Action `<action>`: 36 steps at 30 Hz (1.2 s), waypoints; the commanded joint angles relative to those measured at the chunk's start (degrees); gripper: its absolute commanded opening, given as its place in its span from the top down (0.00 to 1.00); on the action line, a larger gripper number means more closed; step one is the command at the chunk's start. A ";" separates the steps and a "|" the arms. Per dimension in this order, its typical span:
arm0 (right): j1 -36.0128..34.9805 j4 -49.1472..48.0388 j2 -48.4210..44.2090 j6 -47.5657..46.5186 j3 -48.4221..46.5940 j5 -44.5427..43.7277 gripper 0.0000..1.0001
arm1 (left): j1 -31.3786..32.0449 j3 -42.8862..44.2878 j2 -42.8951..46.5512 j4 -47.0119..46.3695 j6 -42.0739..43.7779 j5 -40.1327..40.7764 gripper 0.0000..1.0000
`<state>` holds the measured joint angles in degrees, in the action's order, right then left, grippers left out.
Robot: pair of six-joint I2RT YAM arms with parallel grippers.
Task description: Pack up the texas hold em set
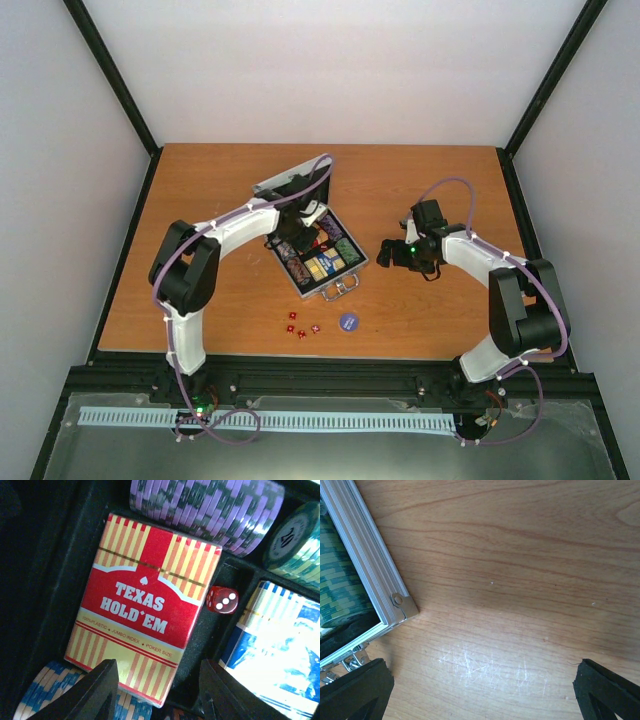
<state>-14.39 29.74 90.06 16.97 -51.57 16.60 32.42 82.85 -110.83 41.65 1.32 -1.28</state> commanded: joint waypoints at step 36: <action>0.41 -1.29 -0.48 0.11 1.50 0.70 0.00 | 0.00 2.21 -1.84 -1.07 -6.63 12.64 0.00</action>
<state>-14.39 29.28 90.19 16.99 -50.30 16.93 32.99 83.61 -115.55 39.07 -4.47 11.81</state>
